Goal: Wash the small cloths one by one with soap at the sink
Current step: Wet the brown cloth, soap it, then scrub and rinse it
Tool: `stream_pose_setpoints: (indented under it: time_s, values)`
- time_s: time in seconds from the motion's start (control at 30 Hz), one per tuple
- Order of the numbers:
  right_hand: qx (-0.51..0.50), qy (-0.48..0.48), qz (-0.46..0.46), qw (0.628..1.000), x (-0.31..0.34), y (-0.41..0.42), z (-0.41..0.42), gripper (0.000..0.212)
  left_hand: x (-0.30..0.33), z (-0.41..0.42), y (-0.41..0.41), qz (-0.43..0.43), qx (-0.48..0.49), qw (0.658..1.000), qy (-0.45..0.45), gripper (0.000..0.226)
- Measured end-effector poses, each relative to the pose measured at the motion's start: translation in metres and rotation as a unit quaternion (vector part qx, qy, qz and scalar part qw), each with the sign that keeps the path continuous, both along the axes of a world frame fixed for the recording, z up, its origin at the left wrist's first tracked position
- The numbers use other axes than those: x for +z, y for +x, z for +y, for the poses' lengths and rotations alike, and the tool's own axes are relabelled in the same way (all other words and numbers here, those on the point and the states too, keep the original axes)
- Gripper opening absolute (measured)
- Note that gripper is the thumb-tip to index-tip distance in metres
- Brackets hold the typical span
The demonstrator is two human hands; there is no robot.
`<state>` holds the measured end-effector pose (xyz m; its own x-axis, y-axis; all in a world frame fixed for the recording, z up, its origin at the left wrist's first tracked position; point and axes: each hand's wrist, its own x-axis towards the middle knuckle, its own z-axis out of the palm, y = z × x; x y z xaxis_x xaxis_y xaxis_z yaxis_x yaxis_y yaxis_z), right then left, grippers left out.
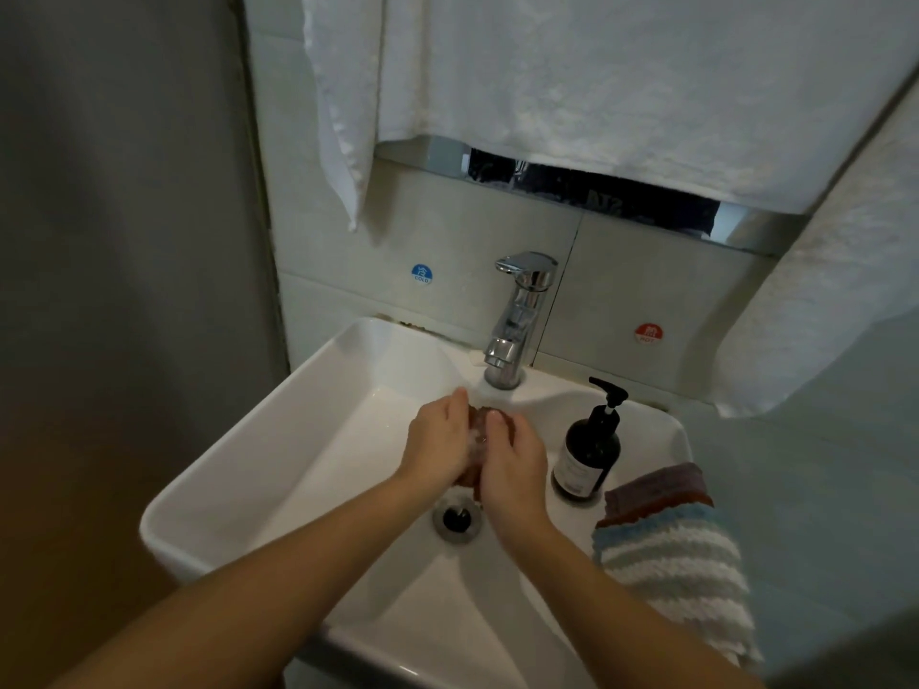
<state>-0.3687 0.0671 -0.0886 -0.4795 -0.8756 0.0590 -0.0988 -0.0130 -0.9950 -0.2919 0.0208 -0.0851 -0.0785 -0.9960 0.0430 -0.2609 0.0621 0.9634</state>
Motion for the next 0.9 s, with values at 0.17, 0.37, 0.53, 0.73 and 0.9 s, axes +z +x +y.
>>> stream_pose_setpoints:
  time_s: [0.17, 0.37, 0.53, 0.73, 0.9]
  values:
    - [-0.113, 0.052, -0.056, 0.991, 0.004, 0.005, -0.015, 0.023, 0.006, 0.009, -0.006, 0.049, -0.011, 0.998, -0.030, 0.044]
    - [-0.085, 0.026, -0.027, 0.996, 0.006, 0.014, -0.014, 0.025, 0.002, 0.009, -0.001, 0.027, 0.001, 0.999, -0.027, 0.047]
    - [0.006, 0.087, 0.028, 0.996, 0.000, 0.012, -0.014, 0.029, 0.004, 0.003, 0.002, 0.003, 0.051, 0.997, -0.064, 0.047]
    - [-0.085, -0.024, 0.004, 0.996, 0.019, -0.003, -0.021, 0.024, 0.005, 0.014, -0.002, 0.019, -0.048, 0.997, -0.059, 0.047]
    - [0.066, 0.054, 0.031, 0.996, 0.003, 0.014, -0.006, 0.030, 0.010, -0.005, 0.005, 0.007, 0.073, 0.994, -0.076, 0.045]
